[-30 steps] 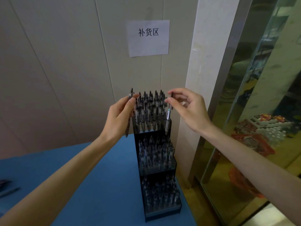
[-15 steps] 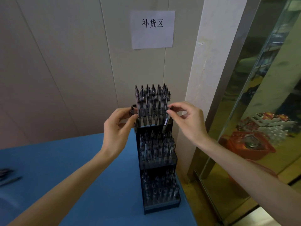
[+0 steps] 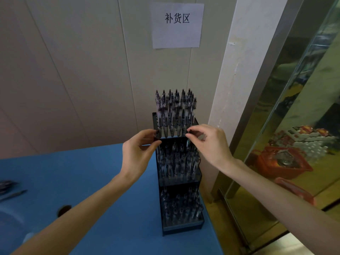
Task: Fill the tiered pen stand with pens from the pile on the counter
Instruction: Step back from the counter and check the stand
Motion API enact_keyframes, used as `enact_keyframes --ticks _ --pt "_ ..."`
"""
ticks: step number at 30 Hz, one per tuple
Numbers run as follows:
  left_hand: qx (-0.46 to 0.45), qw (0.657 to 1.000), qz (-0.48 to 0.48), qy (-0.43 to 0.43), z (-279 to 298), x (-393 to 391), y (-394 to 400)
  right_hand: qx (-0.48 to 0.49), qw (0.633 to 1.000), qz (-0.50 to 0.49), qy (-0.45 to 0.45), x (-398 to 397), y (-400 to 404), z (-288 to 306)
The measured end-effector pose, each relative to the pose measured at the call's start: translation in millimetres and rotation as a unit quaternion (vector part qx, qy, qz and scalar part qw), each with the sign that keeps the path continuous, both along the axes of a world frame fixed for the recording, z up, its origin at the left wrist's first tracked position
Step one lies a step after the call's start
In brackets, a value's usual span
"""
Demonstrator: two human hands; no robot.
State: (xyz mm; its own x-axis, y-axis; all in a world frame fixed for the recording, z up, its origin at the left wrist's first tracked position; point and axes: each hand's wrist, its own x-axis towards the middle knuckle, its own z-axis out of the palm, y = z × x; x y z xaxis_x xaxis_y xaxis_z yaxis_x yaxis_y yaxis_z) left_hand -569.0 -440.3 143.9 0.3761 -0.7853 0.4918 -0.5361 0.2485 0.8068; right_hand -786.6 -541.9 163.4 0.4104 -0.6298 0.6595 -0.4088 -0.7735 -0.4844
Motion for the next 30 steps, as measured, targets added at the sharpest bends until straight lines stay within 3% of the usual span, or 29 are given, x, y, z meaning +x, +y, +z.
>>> enact_keyframes --ticks 11,19,23,28,30 --pt "0.003 1.000 0.001 -0.001 -10 0 1 0.004 1.000 -0.004 -0.006 -6 1 0" --pt "0.024 0.999 0.012 -0.035 -15 5 -1 0.030 0.998 -0.021 0.053 3 -4 -1" --pt "0.056 0.998 0.009 -0.008 -10 9 -5 0.101 0.983 -0.063 0.142 12 -8 2" --pt "0.104 0.990 0.015 -0.098 -11 15 -8 0.149 0.968 -0.081 0.183 15 -9 1" --pt "0.113 0.980 0.020 -0.164 -13 16 -9 0.107 0.971 -0.089 0.196 15 -3 0"
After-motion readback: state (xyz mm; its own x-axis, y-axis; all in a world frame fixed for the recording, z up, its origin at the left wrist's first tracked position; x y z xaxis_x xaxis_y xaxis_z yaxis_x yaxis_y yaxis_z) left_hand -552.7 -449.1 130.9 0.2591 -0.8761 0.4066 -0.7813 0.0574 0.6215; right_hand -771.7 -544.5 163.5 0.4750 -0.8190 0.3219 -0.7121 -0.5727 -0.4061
